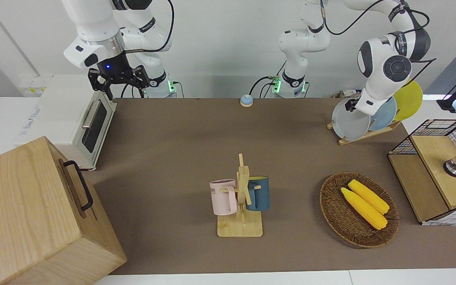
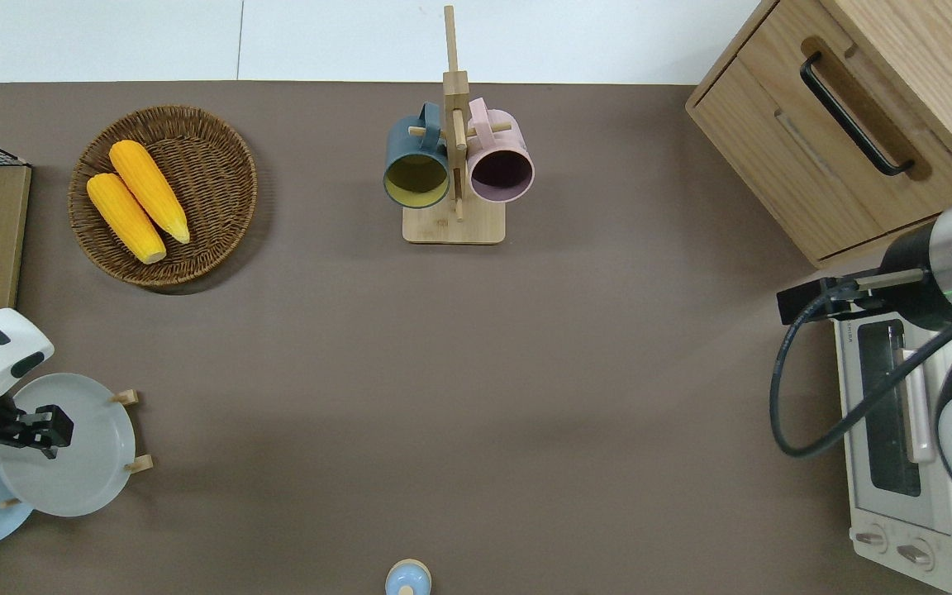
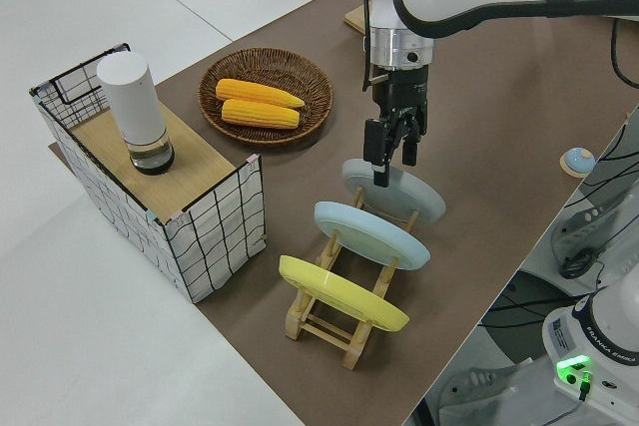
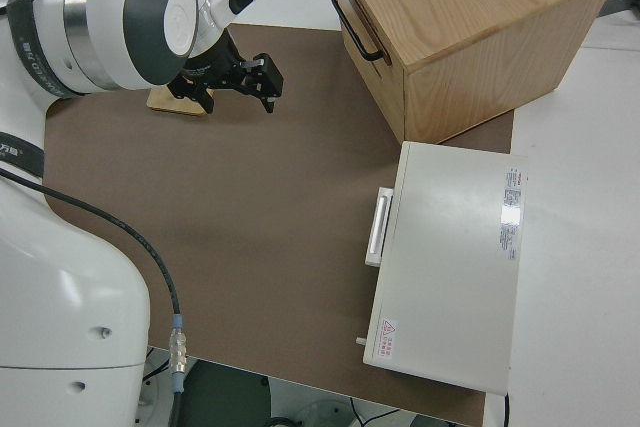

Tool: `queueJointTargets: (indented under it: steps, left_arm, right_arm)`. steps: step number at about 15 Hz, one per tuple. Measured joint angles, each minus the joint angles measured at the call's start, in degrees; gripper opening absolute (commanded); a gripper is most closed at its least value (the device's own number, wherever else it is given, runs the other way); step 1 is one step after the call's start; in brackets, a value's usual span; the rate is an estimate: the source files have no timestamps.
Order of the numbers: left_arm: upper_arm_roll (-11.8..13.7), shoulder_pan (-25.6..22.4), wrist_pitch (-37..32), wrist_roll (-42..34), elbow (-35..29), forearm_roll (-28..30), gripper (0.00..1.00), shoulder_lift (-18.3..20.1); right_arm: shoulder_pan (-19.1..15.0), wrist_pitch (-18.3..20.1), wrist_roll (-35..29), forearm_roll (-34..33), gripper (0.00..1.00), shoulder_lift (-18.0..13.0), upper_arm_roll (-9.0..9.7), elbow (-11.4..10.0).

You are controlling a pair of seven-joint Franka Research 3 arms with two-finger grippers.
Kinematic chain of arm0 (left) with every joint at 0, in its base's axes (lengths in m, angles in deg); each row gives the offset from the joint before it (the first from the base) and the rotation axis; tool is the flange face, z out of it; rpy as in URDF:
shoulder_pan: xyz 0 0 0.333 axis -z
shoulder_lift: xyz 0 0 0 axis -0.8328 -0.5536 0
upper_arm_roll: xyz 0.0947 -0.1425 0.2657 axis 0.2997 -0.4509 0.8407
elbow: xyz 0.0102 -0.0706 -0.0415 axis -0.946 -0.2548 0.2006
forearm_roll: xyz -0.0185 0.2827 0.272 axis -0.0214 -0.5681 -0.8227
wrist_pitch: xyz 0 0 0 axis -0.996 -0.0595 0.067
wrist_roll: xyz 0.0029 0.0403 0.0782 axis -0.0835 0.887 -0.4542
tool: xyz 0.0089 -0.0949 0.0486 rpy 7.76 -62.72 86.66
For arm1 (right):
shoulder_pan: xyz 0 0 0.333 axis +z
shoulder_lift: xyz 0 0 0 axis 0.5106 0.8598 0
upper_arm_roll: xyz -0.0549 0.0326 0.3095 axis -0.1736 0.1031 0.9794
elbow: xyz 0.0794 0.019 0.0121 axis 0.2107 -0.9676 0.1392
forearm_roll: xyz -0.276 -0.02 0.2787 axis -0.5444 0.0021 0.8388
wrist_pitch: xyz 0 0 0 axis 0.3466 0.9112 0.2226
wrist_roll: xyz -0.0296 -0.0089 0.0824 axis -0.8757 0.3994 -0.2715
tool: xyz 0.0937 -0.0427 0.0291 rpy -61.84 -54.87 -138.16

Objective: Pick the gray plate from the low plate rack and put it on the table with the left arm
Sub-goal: 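Move the left gripper down to the gray plate in the low rack, then grasp the rim of the front gray plate with the left gripper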

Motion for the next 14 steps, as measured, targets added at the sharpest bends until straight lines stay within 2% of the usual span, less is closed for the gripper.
queueJointTargets:
  steps: [4,6,9,14]
  left_arm:
    - [0.26,-0.17,1.37,1.45,-0.88,0.0,0.17,-0.02]
    - [0.29,-0.21,2.04,2.48,-1.2,0.0,0.05,-0.09]
    - [0.31,-0.23,2.33,3.03,-1.1,0.52,0.01,-0.03]
    - [0.39,-0.23,2.44,3.11,-1.0,0.95,0.01,0.32]
  right_arm:
    - [0.0,0.0,0.0,0.0,0.983,0.0,0.0,0.0]
    - [0.0,0.0,0.0,0.0,0.983,0.0,0.0,0.0]
    - [0.0,0.0,0.0,0.0,0.983,0.0,0.0,0.0]
    - [0.0,0.0,0.0,0.0,0.983,0.0,0.0,0.0]
